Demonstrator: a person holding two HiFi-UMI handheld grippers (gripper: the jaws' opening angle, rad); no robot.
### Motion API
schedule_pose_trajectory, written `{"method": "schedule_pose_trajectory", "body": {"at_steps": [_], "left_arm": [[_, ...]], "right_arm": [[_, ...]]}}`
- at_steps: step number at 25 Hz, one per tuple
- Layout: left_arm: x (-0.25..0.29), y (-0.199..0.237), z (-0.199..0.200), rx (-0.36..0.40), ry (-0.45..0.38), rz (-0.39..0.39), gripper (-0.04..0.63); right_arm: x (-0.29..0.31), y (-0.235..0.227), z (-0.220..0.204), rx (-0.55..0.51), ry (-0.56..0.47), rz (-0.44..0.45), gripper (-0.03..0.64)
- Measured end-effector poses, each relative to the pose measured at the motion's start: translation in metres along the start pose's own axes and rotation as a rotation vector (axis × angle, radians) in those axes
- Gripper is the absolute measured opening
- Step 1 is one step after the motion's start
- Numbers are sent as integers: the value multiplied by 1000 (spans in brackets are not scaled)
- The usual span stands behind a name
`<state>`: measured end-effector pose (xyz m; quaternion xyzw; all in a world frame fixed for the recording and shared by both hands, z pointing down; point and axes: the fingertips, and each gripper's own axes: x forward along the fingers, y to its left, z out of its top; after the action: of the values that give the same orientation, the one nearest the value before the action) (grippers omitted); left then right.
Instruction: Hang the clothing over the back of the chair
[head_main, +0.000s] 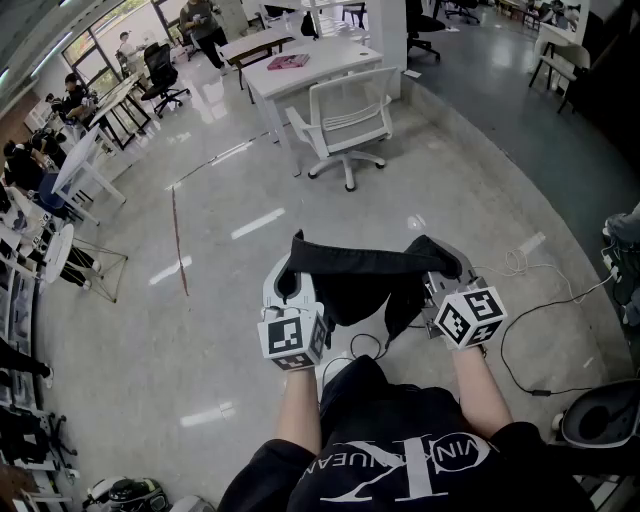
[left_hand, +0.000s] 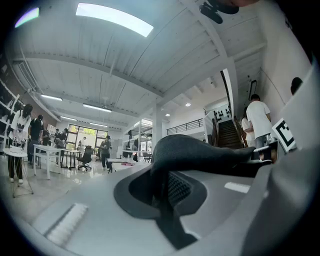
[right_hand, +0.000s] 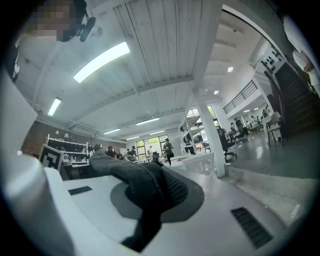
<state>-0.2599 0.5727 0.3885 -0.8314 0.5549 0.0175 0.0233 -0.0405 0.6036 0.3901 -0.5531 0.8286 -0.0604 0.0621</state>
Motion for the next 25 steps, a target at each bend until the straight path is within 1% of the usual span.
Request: {"method": "schedule_pose_trajectory", "body": {"at_steps": [10, 14, 19, 25], "left_arm": [[29, -2, 10, -14, -22, 5, 22], [52, 2, 3, -7, -20, -5, 23], [94, 9, -5, -9, -12, -9, 22], [169, 28, -20, -26, 29, -31, 22]], "right_arm": [[21, -15, 7, 4, -7, 8, 26], [38, -28, 5, 1, 1, 4, 26], [70, -55, 0, -4, 12, -11, 26], [128, -90, -5, 17, 30, -41, 26]]}}
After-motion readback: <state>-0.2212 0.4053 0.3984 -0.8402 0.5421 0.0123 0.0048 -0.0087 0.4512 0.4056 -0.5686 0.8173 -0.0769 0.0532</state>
